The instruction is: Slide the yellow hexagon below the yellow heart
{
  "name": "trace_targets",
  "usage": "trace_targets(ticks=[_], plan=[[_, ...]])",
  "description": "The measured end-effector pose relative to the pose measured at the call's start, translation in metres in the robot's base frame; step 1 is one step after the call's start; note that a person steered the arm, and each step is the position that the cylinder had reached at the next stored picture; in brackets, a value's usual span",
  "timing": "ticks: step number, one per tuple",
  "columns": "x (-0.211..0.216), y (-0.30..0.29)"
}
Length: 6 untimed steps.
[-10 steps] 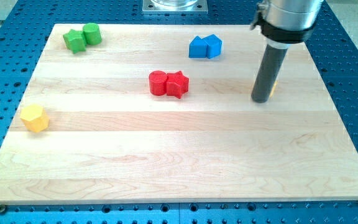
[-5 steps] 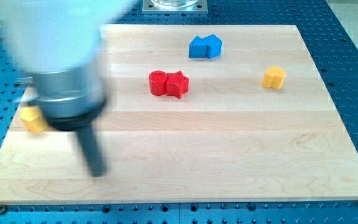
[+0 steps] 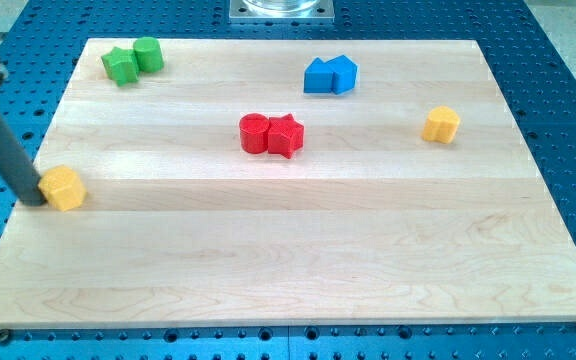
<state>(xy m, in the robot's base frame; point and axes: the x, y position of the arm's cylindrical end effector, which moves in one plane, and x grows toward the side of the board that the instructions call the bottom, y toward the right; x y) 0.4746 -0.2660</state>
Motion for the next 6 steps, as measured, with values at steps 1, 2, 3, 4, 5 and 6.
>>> trace_targets(ticks=[1, 2, 3, 4, 5, 6], plan=[[-0.001, 0.089], [0.020, 0.179], [0.037, 0.225], [0.043, 0.218], [0.025, 0.257], [-0.026, 0.360]])
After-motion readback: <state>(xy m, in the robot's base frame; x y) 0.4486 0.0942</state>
